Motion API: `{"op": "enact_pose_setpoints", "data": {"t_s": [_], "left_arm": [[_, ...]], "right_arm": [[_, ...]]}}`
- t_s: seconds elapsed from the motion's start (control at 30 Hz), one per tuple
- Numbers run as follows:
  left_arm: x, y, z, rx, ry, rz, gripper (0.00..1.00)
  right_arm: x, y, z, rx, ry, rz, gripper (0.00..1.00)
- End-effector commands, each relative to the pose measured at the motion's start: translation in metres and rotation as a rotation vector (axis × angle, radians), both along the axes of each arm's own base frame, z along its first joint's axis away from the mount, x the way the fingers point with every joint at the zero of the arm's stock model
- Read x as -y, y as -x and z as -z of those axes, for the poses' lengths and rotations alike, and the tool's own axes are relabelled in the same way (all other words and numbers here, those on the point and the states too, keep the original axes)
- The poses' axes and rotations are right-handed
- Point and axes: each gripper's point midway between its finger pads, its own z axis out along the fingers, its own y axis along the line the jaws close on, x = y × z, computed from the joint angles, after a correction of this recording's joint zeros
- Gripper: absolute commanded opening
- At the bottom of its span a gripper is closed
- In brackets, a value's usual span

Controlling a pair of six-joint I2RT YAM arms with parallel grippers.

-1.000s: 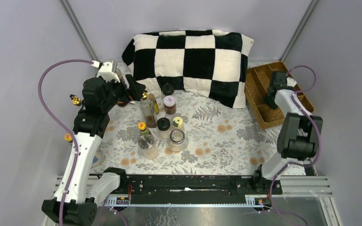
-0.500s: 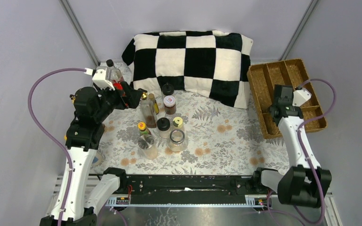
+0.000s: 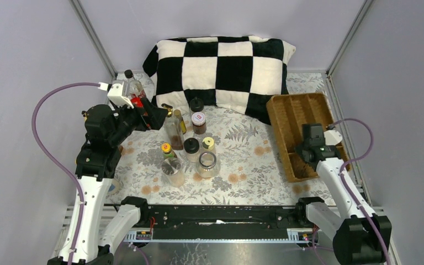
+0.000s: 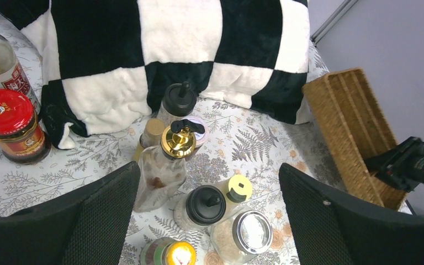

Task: Organize the condiment bottles
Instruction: Move the storage box to the corner of the board.

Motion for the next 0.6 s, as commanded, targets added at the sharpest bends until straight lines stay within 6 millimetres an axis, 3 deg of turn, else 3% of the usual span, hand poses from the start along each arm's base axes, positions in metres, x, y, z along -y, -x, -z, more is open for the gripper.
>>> {"op": "enact_pose_setpoints", "data": {"t_s": [0.0, 0.57], "left_arm": [[0.006, 0.007, 0.005, -0.024, 0.024, 0.029, 0.99], [0.007, 0.012, 0.02, -0.059, 0.033, 0.035, 0.99]], "right_arm": [[-0.033, -0.018, -0.021, 0.148, -0.055, 0.001, 0.0], [-0.109, 0.007, 0.029, 0.035, -0.103, -0.034, 0.0]]}}
